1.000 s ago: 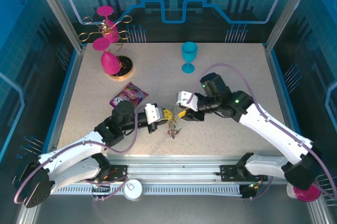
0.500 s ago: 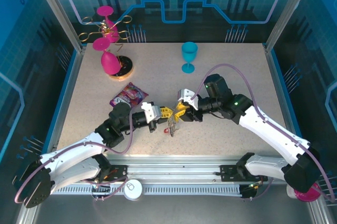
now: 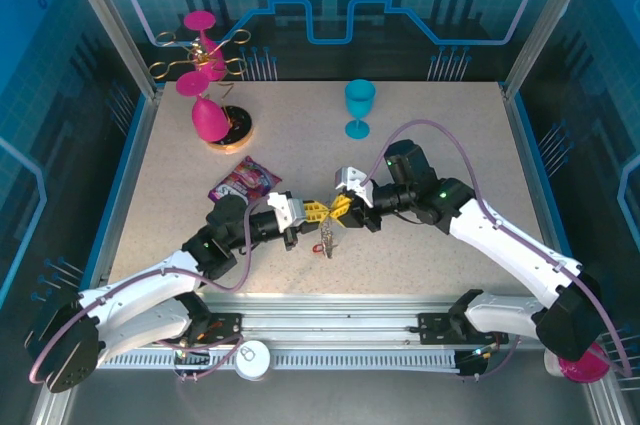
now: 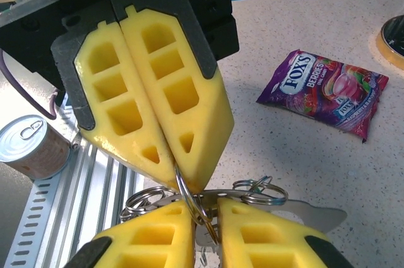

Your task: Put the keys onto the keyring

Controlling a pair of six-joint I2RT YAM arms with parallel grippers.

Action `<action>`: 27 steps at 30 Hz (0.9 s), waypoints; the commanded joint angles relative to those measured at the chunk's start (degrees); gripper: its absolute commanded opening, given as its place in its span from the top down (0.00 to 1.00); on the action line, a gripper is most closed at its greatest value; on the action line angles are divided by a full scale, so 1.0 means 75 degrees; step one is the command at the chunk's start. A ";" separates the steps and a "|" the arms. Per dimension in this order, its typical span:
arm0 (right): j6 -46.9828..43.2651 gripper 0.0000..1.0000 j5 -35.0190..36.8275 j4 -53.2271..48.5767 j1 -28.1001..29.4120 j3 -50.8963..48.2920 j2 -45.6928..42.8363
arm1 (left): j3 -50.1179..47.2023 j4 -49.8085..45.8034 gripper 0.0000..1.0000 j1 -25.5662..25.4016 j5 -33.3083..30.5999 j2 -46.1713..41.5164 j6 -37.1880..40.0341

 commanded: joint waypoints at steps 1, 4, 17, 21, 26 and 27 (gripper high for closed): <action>0.0126 0.82 -0.0282 0.0199 -0.0057 -0.0107 0.0004 | -0.0024 0.0692 1.00 -0.0041 0.0196 0.0032 -0.0091; 0.0189 0.74 -0.0151 0.0301 -0.0165 -0.0236 -0.0215 | -0.0048 0.0722 1.00 -0.0036 0.0174 0.0032 -0.0094; 0.0372 0.75 -0.0692 0.0944 -0.0433 -0.0527 -0.0556 | -0.0058 0.0766 1.00 -0.0030 0.0196 0.0032 -0.0119; 0.0340 0.79 -0.0759 0.1067 -0.0362 -0.0514 -0.0475 | -0.0036 0.0781 1.00 -0.0033 0.0208 0.0071 -0.0130; 0.0329 0.80 -0.0965 0.1181 -0.0277 -0.0469 -0.0307 | -0.0010 0.0873 1.00 -0.0041 0.0228 0.0143 -0.0149; 0.0314 0.80 -0.0965 0.1192 -0.0244 -0.0462 -0.0268 | -0.0009 0.0883 1.00 -0.0039 0.0231 0.0149 -0.0163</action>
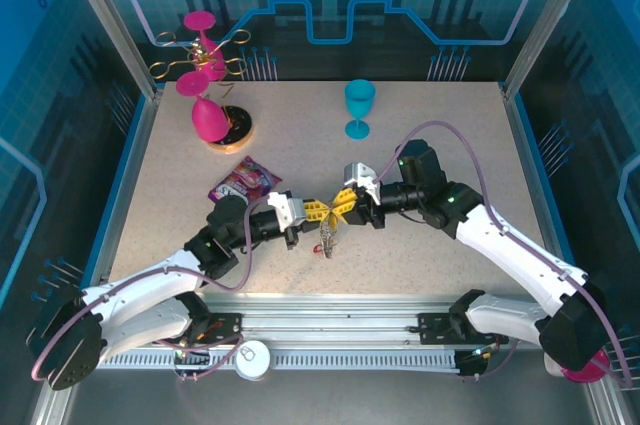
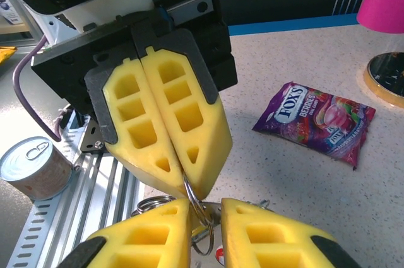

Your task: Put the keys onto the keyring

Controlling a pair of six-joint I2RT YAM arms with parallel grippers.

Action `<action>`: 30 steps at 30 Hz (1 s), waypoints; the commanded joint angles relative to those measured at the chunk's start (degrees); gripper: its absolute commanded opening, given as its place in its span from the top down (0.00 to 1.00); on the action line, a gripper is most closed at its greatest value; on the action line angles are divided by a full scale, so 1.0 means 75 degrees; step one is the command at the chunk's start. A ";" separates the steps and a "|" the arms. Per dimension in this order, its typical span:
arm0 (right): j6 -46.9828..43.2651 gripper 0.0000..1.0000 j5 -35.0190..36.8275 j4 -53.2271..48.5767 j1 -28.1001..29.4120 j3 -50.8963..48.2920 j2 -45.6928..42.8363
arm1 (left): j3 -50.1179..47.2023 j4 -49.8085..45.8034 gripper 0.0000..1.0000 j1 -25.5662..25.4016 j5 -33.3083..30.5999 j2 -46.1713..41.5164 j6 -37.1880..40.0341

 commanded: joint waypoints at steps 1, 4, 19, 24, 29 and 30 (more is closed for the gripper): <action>0.0020 0.81 -0.0277 0.0239 0.0137 0.0013 0.0147 | 0.0047 0.0542 1.00 -0.0038 0.0227 0.0012 -0.0163; -0.0002 0.83 -0.0267 0.0292 0.0162 0.0013 0.0191 | 0.0035 0.0560 1.00 -0.0036 0.0229 0.0018 -0.0169; -0.1214 1.00 0.0874 -0.1576 0.0379 0.0879 0.0205 | 0.0242 -0.1373 0.74 -0.0038 -0.0316 -0.0371 0.0521; -0.1820 1.00 0.1633 -0.2434 0.0721 0.1391 0.0518 | 0.0457 -0.2083 0.75 -0.0038 -0.0377 -0.0365 0.0772; -0.2279 1.00 0.2231 -0.2999 0.1114 0.1834 0.0834 | 0.0578 -0.2263 0.81 -0.0039 -0.0325 -0.0250 0.0936; -0.2348 1.00 0.2357 -0.3100 0.1197 0.1934 0.0915 | 0.0618 -0.2316 0.82 -0.0038 -0.0305 -0.0213 0.0965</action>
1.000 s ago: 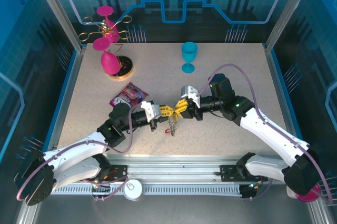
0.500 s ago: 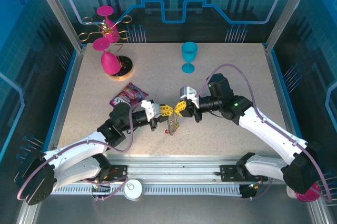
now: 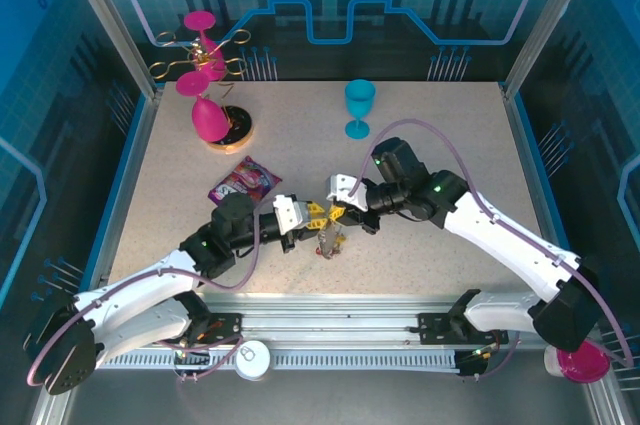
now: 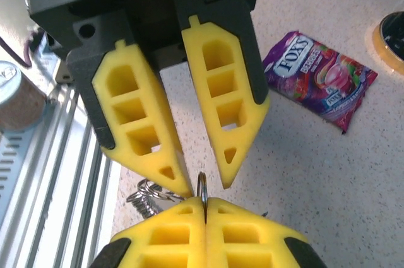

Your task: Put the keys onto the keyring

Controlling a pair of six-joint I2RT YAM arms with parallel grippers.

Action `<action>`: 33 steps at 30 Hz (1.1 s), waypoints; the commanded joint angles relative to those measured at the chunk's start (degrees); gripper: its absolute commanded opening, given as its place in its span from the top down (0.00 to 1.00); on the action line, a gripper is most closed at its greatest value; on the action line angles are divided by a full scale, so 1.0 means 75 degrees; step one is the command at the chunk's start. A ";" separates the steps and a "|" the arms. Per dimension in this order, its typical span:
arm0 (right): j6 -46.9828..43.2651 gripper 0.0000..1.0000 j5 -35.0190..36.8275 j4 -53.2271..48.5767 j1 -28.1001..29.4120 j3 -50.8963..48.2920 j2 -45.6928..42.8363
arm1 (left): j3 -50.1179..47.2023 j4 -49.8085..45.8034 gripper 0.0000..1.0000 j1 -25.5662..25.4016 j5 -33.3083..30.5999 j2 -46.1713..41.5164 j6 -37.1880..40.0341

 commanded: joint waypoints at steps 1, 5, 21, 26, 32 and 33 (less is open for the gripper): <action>-0.0556 1.00 0.0501 -0.0658 0.0295 0.0535 0.0179 | 0.0342 -0.0337 0.83 -0.0039 0.0011 0.0111 0.0279; -0.0689 1.00 0.0578 -0.0799 0.0475 0.0796 0.0351 | 0.0413 -0.0433 0.91 -0.0042 0.0075 0.0209 0.0332; 0.2738 0.70 -0.0105 0.1562 -0.0505 -0.1141 -0.0984 | -0.0415 0.1506 1.00 -0.0038 -0.0262 -0.0197 -0.0128; 0.3957 0.68 -0.0582 0.2345 -0.0520 -0.1655 -0.1161 | -0.0495 0.1717 1.00 -0.0033 -0.0262 -0.0221 -0.0211; 0.4260 0.66 -0.0757 0.2858 -0.0522 -0.2042 -0.1146 | -0.0550 0.1812 1.00 -0.0038 -0.0215 -0.0242 -0.0267; 0.4253 0.66 -0.0676 0.2826 -0.0512 -0.2032 -0.1099 | -0.0558 0.1820 1.00 -0.0040 -0.0203 -0.0245 -0.0279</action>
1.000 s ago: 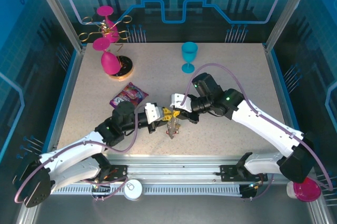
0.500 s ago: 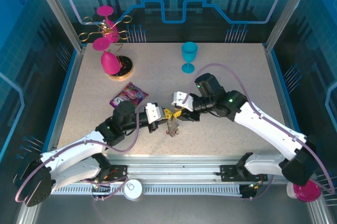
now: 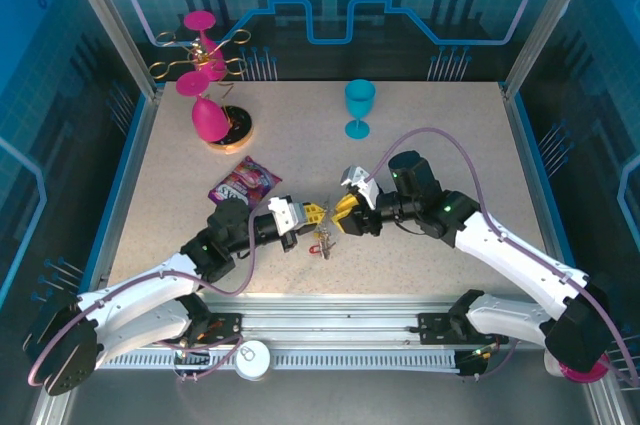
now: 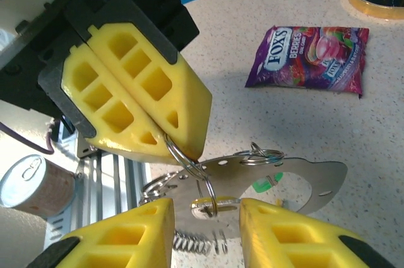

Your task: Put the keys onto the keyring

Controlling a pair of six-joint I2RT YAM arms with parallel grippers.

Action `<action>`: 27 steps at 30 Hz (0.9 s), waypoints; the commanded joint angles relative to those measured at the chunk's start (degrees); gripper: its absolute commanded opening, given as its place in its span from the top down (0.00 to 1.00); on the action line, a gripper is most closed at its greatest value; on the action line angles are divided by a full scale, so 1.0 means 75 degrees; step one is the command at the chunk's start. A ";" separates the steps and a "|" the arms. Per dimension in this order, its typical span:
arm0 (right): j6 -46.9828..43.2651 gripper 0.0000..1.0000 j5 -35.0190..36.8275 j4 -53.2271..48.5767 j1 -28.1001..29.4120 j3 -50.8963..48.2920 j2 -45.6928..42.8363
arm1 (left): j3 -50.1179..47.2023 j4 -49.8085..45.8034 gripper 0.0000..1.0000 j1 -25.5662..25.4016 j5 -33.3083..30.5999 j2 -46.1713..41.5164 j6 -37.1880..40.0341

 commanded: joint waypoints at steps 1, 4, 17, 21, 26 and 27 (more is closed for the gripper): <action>0.0346 0.67 -0.0125 0.0371 -0.0042 -0.0119 -0.0014 | -0.0074 0.0579 1.00 -0.0044 0.0049 -0.0189 -0.0203; 0.0260 0.68 -0.0227 0.0325 -0.0042 -0.0083 0.0065 | -0.0107 0.0541 1.00 -0.0045 0.0126 -0.0223 -0.0253; 0.0078 0.91 -0.0860 0.0737 -0.0030 -0.0306 0.0125 | -0.0121 0.0639 1.00 -0.0045 0.0202 -0.0224 -0.0345; 0.0180 0.99 -0.0952 0.0871 -0.0030 -0.0327 0.0241 | -0.0111 0.0740 1.00 -0.0033 0.0272 -0.0207 -0.0414; 0.0355 1.00 -0.1139 0.0882 -0.0027 -0.0195 0.0547 | -0.0039 0.0865 1.00 -0.0048 0.0456 -0.0160 -0.0521; 0.0348 1.00 -0.1130 0.0797 -0.0029 -0.0139 0.0638 | -0.0009 0.0871 1.00 -0.0035 0.0500 -0.0147 -0.0535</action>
